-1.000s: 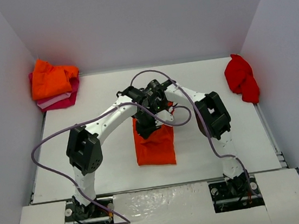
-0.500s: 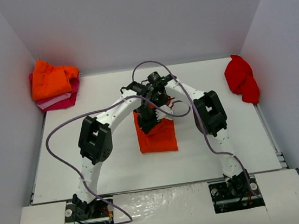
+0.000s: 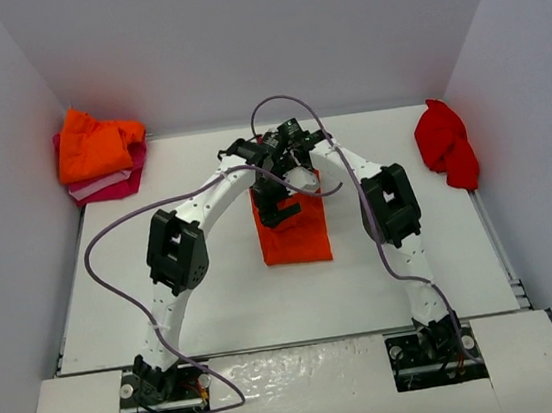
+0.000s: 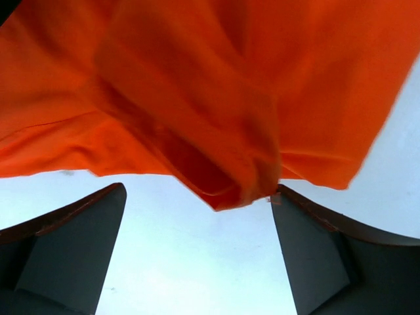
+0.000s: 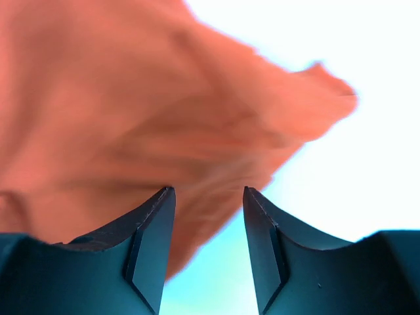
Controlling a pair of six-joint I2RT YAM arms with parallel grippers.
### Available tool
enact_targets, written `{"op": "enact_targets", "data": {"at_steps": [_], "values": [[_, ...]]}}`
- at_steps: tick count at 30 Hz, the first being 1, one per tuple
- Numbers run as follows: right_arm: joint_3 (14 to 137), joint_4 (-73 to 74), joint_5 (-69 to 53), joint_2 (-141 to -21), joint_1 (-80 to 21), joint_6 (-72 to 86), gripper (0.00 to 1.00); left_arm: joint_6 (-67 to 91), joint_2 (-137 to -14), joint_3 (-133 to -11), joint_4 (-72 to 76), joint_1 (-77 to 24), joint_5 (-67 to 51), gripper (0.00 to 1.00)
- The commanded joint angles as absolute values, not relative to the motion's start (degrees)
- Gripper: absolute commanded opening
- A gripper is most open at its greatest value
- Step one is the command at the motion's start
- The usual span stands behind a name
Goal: Fold and stack the t-shirts
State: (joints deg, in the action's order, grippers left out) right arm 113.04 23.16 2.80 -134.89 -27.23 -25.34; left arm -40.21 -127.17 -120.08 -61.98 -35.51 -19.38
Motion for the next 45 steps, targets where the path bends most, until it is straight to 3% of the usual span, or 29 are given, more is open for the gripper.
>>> {"op": "enact_targets", "data": {"at_steps": [1,8,16,24,31,39,45], "values": [[116.6,21.0,9.9,-129.6,-26.6,-24.8,0.44,-31.6,-121.2,-126.6,-50.2,-33.2,-13.0,0.90],[110.6,21.2,8.9,-119.1,-25.3,-25.1,0.37,-30.1,-117.6,-125.0,-46.5,-32.5,-3.7,0.91],[94.4,27.2,-5.9,-106.4,-25.0,-24.1,0.31,-26.2,-117.4,-126.1,-50.5,-28.6,1.2,0.97],[82.3,30.5,-15.0,-102.7,-24.4,-24.1,0.28,-23.9,-106.9,-106.0,-46.5,-28.3,-3.8,0.97],[80.3,30.2,-18.8,-105.4,-23.7,-23.9,0.26,-23.7,-103.5,-92.6,-41.5,-27.4,-2.8,0.97],[81.1,31.8,-20.9,-103.8,-23.8,-25.9,0.26,-21.8,-103.1,-91.8,-39.6,-25.5,-3.3,0.96],[83.4,36.1,-25.0,-99.9,-25.7,-30.9,0.26,-15.9,-97.1,-88.4,-33.2,-17.8,-4.5,0.88]]}}
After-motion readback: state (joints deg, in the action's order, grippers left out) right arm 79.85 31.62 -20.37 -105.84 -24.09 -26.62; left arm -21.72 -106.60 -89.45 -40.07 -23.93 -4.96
